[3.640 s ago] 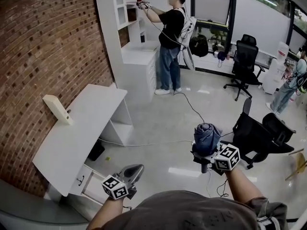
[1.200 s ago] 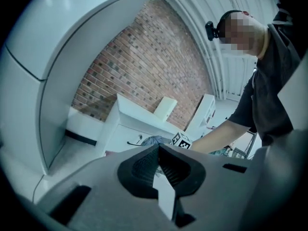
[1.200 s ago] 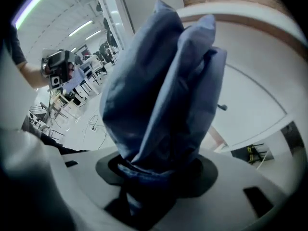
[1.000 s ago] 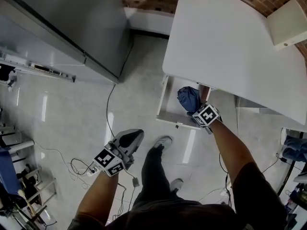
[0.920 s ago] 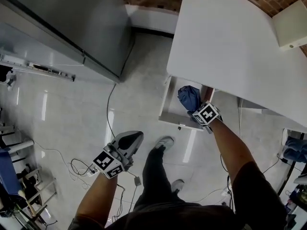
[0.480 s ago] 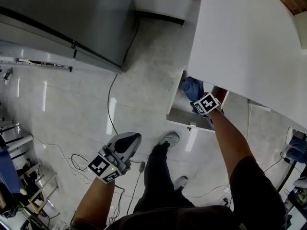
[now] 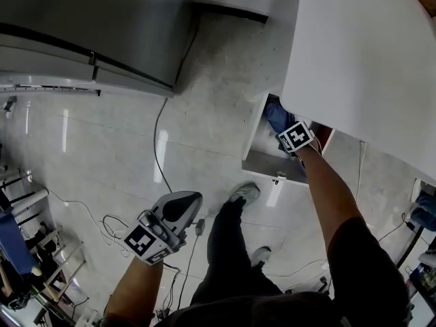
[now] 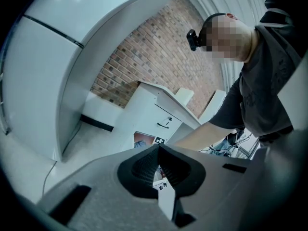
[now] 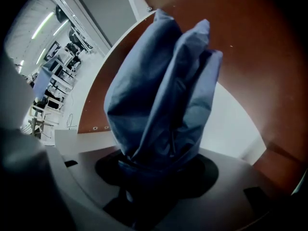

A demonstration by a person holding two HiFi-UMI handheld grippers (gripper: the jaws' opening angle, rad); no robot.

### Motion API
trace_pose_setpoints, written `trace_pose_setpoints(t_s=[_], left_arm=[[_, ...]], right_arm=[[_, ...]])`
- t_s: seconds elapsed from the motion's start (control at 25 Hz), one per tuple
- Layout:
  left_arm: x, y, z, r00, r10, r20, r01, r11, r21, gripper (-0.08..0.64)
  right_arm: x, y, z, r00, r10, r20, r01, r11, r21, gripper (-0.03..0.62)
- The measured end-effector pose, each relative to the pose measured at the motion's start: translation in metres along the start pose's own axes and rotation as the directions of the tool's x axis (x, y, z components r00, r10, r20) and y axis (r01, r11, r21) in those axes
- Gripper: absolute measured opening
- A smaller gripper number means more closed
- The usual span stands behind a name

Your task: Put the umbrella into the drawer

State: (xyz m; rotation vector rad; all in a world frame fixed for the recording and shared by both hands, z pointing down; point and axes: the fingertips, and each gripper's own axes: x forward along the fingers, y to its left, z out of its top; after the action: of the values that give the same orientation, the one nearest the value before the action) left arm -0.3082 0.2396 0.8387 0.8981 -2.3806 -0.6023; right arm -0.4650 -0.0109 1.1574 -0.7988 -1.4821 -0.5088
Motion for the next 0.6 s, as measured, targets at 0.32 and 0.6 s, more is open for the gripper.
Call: trace_pose_setpoints(t_s=[0.32, 0.6], left_arm=[[0.004, 0.004, -0.006, 1.000, 0.009, -0.004, -0.009, 1.000, -0.013, 0.002], [0.012, -0.014, 0.009, 0.999, -0.001, 0.039, 0.001, 1.000, 0.004, 0.002]], right_arm=[[0.002, -0.014, 0.015, 0.998, -0.052, 0.037, 0.053, 0.998, -0.030, 0.339], [-0.024, -0.015, 0.014, 0.995, -0.071, 0.071, 0.073, 0.997, -0.019, 0.362]])
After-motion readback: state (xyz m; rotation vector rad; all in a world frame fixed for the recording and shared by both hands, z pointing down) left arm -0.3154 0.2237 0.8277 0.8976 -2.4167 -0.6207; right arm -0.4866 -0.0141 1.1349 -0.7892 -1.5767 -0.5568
